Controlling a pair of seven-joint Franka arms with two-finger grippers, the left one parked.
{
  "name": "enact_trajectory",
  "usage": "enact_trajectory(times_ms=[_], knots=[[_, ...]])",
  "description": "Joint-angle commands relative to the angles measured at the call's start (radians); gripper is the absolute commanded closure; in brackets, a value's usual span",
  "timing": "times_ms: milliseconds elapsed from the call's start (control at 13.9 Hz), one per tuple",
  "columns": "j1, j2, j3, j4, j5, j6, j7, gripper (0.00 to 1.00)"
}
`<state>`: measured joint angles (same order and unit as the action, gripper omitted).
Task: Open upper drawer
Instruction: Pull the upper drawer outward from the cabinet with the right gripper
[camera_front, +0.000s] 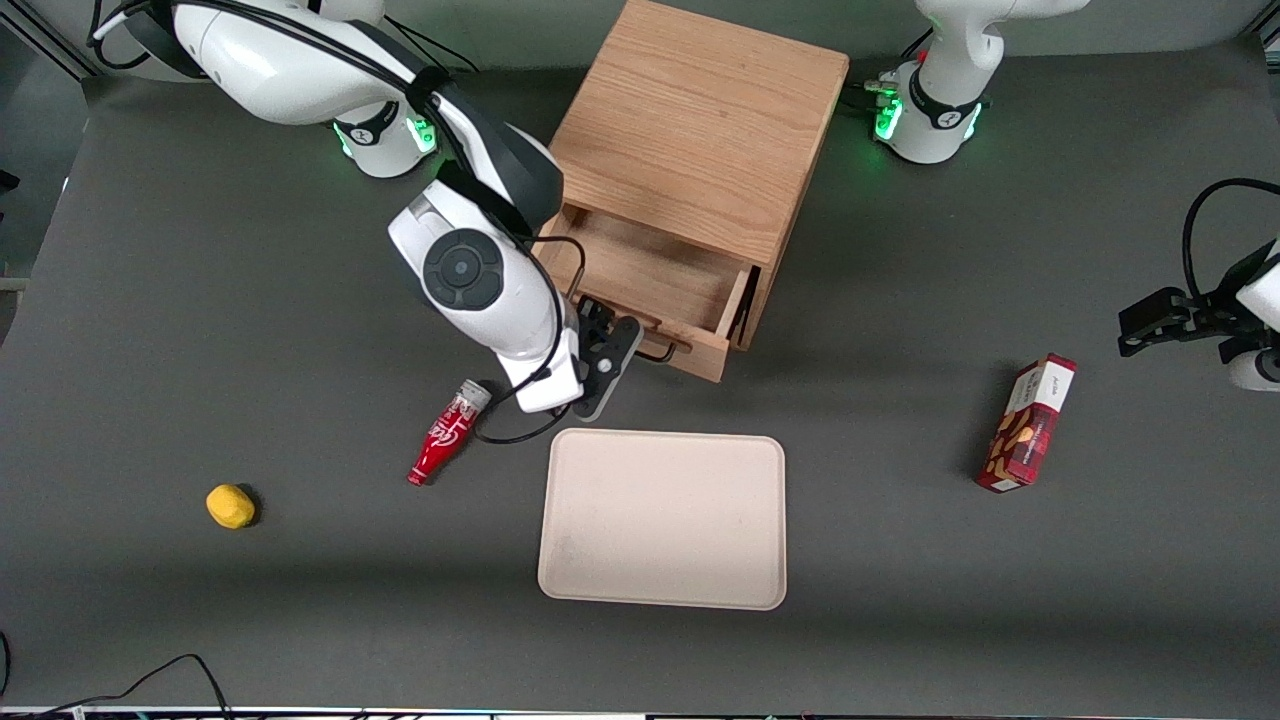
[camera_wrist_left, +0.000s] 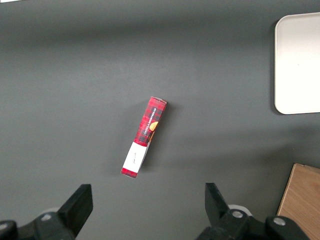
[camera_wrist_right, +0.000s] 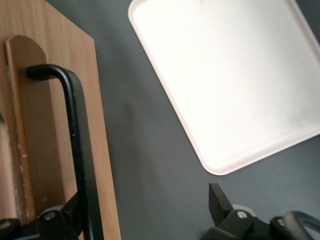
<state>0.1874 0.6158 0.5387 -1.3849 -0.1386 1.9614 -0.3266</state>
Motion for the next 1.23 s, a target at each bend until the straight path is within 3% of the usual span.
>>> enact_trajectory(times_ms=[0,1155], knots=[[0.014,0.045,-0.026,0.073,-0.002,-0.001,-0.035,0.0],[0.003,0.088,-0.149,0.124,0.079,0.128,-0.077,0.0]])
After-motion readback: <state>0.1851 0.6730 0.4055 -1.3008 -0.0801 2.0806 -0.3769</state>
